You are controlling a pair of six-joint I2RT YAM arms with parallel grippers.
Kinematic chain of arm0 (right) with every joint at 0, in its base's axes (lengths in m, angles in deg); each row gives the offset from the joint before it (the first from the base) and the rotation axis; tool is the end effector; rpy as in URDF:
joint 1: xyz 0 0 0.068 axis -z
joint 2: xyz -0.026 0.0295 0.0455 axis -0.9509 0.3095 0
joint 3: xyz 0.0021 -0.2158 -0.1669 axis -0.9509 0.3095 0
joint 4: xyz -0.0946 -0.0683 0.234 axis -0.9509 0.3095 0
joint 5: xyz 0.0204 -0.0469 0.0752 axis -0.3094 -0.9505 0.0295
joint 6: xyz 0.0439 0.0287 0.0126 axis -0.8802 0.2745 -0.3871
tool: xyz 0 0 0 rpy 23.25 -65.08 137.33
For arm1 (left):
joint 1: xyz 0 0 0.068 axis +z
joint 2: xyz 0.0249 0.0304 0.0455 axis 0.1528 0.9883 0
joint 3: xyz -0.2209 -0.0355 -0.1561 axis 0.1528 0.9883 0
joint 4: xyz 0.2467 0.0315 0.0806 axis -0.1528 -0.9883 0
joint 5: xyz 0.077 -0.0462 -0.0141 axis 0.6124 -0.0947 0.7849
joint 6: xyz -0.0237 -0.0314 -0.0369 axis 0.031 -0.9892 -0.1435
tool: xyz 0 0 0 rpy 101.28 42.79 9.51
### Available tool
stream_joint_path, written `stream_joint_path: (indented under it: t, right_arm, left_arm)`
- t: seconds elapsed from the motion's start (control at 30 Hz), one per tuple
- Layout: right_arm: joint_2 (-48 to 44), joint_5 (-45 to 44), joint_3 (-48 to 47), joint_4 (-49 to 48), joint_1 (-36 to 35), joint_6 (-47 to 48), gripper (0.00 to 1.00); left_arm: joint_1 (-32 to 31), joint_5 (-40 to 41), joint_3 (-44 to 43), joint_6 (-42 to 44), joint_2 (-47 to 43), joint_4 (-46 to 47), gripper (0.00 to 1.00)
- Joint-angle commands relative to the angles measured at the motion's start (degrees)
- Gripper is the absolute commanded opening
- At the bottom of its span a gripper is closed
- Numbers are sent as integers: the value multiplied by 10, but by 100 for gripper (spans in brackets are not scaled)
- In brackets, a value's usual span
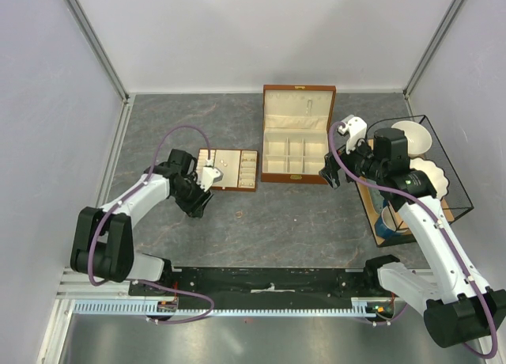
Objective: Organize the mixed jewelry
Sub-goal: Pick up the jewelry from the center of the board.
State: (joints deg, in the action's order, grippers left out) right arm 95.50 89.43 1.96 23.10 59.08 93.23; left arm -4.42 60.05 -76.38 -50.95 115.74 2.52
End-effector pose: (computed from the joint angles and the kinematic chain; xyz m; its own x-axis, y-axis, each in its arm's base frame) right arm 0.2000 0.0596 0.3390 -0.4033 -0.2864 -0.8691 -0.6136 0.7892 0.0247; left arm 0.2269 -0.0637 0.1793 -0.6280 0.6869 -0.3656 0.7584 0.6456 -0.0898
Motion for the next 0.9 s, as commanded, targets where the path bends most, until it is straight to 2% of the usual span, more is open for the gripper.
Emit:
stream_joint_path:
  t: [0.0, 0.67, 0.83, 0.87]
  right_arm:
    - [-7, 7, 2, -23, 1, -4, 98]
    - [-11, 6, 2, -21, 1, -4, 98]
    - [-6, 7, 0, -21, 1, -5, 98]
    - [-7, 8, 0, -21, 1, -5, 98]
  left_arm:
    - [1, 14, -20, -54, 10, 31, 54]
    - [4, 32, -14, -64, 63, 73, 53]
    - [5, 35, -11, -66, 57, 73, 48]
    - [4, 35, -10, -67, 56, 73, 44]
